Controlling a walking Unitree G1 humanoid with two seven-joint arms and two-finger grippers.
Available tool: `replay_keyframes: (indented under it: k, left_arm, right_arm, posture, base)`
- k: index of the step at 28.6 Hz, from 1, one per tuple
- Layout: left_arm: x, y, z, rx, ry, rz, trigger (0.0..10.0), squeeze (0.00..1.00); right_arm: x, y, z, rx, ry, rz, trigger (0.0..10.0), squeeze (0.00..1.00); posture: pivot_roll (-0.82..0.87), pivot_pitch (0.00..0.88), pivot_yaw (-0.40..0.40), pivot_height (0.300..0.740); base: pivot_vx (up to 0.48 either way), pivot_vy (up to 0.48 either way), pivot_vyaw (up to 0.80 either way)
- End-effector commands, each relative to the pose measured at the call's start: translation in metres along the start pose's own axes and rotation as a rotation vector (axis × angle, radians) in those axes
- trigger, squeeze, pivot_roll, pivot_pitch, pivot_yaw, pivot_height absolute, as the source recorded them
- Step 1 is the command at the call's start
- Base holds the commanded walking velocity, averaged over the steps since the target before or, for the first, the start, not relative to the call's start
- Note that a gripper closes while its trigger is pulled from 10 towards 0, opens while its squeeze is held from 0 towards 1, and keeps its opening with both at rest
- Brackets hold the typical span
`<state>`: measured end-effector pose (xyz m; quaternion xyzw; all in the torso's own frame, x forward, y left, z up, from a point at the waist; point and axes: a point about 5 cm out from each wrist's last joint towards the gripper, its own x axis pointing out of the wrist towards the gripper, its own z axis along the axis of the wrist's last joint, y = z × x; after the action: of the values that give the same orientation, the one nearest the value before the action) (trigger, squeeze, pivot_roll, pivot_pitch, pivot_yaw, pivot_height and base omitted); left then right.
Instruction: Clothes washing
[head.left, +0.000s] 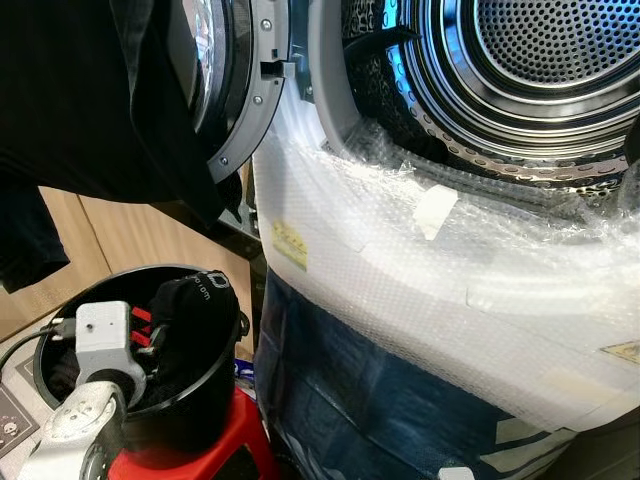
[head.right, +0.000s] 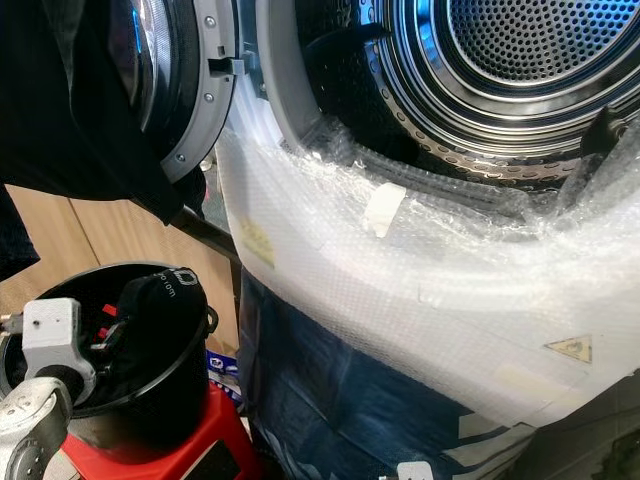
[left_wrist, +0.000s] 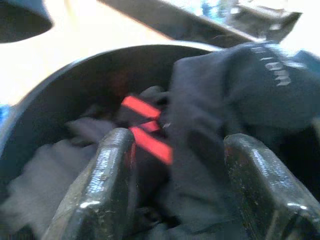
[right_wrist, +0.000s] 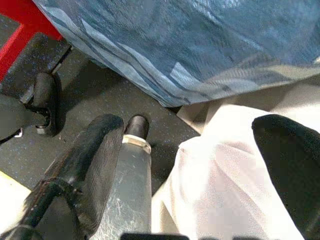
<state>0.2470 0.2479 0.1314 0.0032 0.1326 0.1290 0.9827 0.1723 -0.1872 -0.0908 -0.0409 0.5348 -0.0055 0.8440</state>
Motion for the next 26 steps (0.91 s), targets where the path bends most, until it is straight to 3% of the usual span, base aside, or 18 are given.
replay_keyframes:
  k: [1, 8, 11, 19, 23, 24, 25, 26]
  left_arm:
    - [0.005, 0.015, 0.0, -0.008, 0.048, 0.096, 10.0, 1.0]
    - [0.014, 0.036, 0.004, 0.031, 0.106, 0.108, 10.0, 1.0]
    - [0.019, 0.046, 0.007, 0.057, 0.122, 0.121, 10.0, 1.0]
    - [0.029, 0.047, 0.007, 0.144, 0.157, 0.091, 10.0, 1.0]
    - [0.034, 0.042, 0.01, 0.199, 0.114, 0.037, 10.0, 1.0]
    - [0.037, 0.034, 0.011, 0.227, 0.091, -0.018, 10.0, 0.89]
    - [0.039, 0.03, 0.012, 0.233, 0.077, -0.04, 10.0, 0.0]
    - [0.04, 0.028, 0.013, 0.235, 0.068, -0.051, 10.0, 0.0]
  right_arm:
    - [0.0, 0.0, 0.002, 0.001, -0.004, -0.003, 10.0, 0.0]
    - [0.001, 0.005, 0.01, -0.08, -0.018, 0.014, 10.0, 0.0]
    - [0.001, 0.004, 0.012, -0.047, -0.018, 0.005, 10.0, 0.0]
    - [0.0, 0.0, 0.01, -0.098, -0.007, 0.007, 10.0, 0.0]
    - [0.0, -0.002, 0.009, -0.116, -0.005, 0.0, 10.0, 0.0]
    - [0.0, -0.002, 0.01, -0.111, -0.006, 0.0, 10.0, 0.0]
    - [0.0, -0.002, 0.01, -0.112, -0.005, -0.001, 10.0, 0.0]
    - [0.0, -0.002, 0.009, -0.113, -0.004, -0.002, 10.0, 0.0]
  posture:
    - [0.28, 0.022, -0.035, 0.74]
    - [0.29, 0.019, -0.051, 0.74]
    - [0.29, 0.028, -0.053, 0.74]
    - [0.28, 0.036, -0.07, 0.74]
    - [0.28, 0.038, -0.073, 0.74]
    - [0.28, 0.04, -0.076, 0.74]
    - [0.28, 0.038, -0.077, 0.74]
    - [0.28, 0.039, -0.077, 0.74]
  base:
    - [0.0, 0.0, 0.0]
    - [0.0, 0.0, 0.0]
    - [0.0, 0.0, 0.0]
    - [0.0, 0.0, 0.0]
    - [0.0, 0.0, 0.0]
    - [0.0, 0.0, 0.0]
    - [0.0, 0.0, 0.0]
    - [0.0, 0.0, 0.0]
